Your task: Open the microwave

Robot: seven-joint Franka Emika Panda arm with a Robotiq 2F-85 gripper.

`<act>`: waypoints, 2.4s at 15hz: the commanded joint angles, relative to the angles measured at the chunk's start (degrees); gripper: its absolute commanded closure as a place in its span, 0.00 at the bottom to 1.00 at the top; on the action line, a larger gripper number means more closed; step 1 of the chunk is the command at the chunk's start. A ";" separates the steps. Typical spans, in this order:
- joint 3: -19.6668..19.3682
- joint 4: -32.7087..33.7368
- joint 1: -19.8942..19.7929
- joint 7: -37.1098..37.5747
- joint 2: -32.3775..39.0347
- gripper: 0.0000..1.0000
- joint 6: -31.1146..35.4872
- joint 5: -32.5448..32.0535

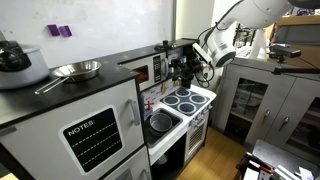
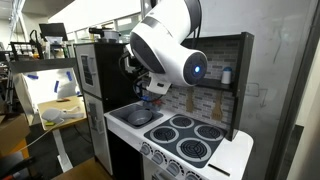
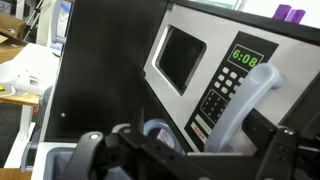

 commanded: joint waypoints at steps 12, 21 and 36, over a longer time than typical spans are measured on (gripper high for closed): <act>1.09 -4.31 1.11 -0.78 -3.38 0.00 1.05 0.30; 1.06 -10.69 1.59 -2.57 -7.12 0.00 2.77 1.76; 0.64 -19.99 1.42 -8.07 -10.76 0.00 2.65 6.35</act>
